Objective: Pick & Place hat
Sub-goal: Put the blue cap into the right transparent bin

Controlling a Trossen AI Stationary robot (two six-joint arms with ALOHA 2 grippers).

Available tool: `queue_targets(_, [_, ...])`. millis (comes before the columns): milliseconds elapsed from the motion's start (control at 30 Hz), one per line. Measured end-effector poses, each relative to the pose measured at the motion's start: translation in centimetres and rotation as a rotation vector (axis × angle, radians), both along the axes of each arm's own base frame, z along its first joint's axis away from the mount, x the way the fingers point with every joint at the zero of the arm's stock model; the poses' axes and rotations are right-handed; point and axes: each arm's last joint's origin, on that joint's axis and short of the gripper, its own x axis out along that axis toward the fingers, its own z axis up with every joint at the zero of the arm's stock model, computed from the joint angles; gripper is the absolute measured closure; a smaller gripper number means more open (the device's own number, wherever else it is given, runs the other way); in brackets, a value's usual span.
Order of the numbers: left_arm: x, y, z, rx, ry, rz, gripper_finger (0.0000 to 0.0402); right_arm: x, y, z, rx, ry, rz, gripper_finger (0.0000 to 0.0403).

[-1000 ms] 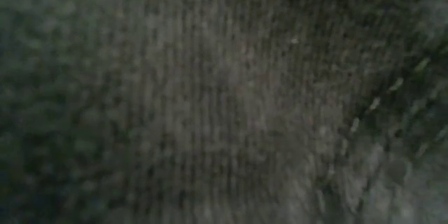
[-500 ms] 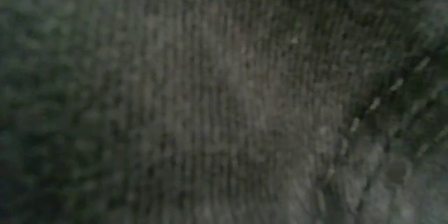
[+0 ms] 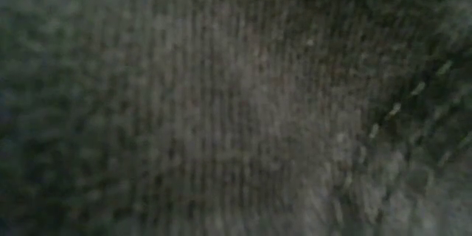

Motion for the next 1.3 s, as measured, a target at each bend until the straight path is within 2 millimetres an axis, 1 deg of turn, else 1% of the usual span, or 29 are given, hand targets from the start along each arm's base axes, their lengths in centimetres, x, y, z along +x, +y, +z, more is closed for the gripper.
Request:
queue_targets(167, [0.0, 0.0, 0.0, 0.0, 0.0, 0.0, 0.0402, 0.3, 0.1, -0.4, 0.058, 0.03, -0.029, 0.0239])
queue_targets(267, [0.0, 0.0, 0.0, 0.0, 0.0, 0.0, 0.0402, 0.3, 0.5, -0.8, 0.088, 0.051, -0.008, 0.0241])
queue_targets(367, [0.0, 0.0, 0.0, 0.0, 0.0, 0.0, 0.0402, 0.3, 0.9, -1.1, 0.081, 0.06, 0.024, 0.0241])
queue_targets(700, [0.0, 0.0, 0.1, -0.01, -0.007, -0.001, 0.0402, 0.5, 1.0, -1.0, 0.106, 0.035, 0.007, 0.0242])
queue_targets(833, [0.0, 0.0, 0.1, -0.103, -0.018, -0.005, 0.0402, 0.5, 1.1, -1.0, 0.105, 0.036, 0.014, 0.0242])
queue_targets(900, [0.0, 0.0, 0.4, -0.139, -0.054, -0.009, 0.0402, 0.5, 1.1, -1.0, 0.105, 0.038, 0.018, 0.0244])
queue_targets(1000, [0.0, 0.0, 0.6, -0.284, -0.085, -0.019, 0.0402, 0.6, 1.1, -1.1, 0.095, 0.039, 0.028, 0.0249])
queue_targets(1167, [-0.1, 0.0, 0.9, -0.326, -0.12, -0.019, 0.0402, 0.5, 1.4, -1.2, 0.1, 0.043, 0.034, 0.0255])
queue_targets(1300, [-0.1, 0.0, 1.1, -0.499, -0.14, -0.035, 0.0402, 0.4, 1.9, -1.2, 0.114, 0.045, 0.039, 0.0259])
